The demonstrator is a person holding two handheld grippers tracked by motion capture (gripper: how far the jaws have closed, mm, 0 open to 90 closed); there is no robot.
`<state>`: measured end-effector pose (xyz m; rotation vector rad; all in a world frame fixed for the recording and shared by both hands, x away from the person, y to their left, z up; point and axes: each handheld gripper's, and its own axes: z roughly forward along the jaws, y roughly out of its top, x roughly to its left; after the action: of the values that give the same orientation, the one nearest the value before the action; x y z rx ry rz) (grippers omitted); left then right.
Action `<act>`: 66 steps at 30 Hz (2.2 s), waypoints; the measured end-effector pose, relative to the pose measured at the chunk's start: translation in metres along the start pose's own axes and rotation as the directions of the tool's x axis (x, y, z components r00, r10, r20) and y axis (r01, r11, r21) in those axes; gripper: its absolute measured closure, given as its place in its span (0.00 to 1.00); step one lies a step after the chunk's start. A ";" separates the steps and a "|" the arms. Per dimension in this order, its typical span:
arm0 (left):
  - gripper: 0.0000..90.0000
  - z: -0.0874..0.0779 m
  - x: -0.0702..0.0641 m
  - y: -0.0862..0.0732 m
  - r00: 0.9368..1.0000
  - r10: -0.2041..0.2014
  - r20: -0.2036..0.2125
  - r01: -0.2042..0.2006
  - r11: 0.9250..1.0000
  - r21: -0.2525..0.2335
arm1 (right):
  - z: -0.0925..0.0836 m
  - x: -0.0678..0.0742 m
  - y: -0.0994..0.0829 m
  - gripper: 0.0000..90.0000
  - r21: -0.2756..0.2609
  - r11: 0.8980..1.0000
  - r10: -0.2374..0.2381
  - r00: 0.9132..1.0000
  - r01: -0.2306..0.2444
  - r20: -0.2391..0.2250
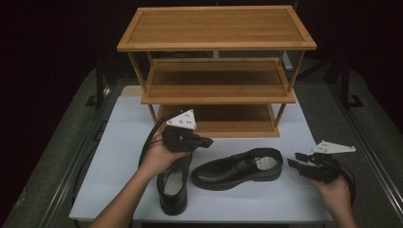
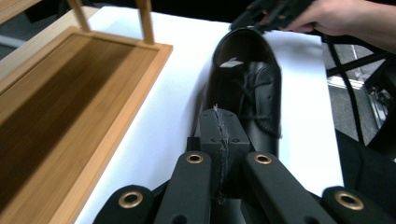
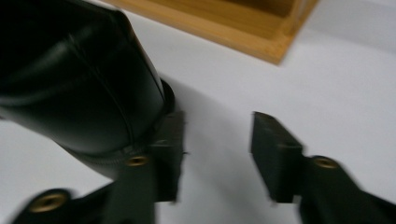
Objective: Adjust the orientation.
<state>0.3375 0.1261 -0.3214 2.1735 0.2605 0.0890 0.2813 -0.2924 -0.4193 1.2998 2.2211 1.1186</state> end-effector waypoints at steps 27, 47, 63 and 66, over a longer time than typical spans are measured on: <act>1.00 0.085 -0.030 0.009 0.975 0.070 0.212 -0.098 0.987 0.125 | 0.045 0.006 0.043 1.00 0.021 0.997 -0.070 0.987 0.074 -0.143; 1.00 0.089 -0.031 0.011 0.977 0.101 0.189 -0.138 0.971 0.196 | 0.044 0.008 0.038 1.00 0.046 0.996 -0.069 0.972 0.082 -0.226; 1.00 0.081 -0.019 0.008 0.987 0.095 0.130 -0.121 0.969 0.215 | 0.023 0.027 0.017 1.00 0.050 0.994 -0.075 0.957 0.093 -0.280; 1.00 0.080 -0.016 0.007 0.988 0.086 0.127 -0.112 0.970 0.214 | 0.019 0.032 0.014 1.00 0.053 0.994 -0.080 0.953 0.099 -0.291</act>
<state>0.3356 0.0547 -0.3612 2.4031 0.0984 -0.0119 0.2842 -0.2531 -0.4177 1.1059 2.5194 1.2798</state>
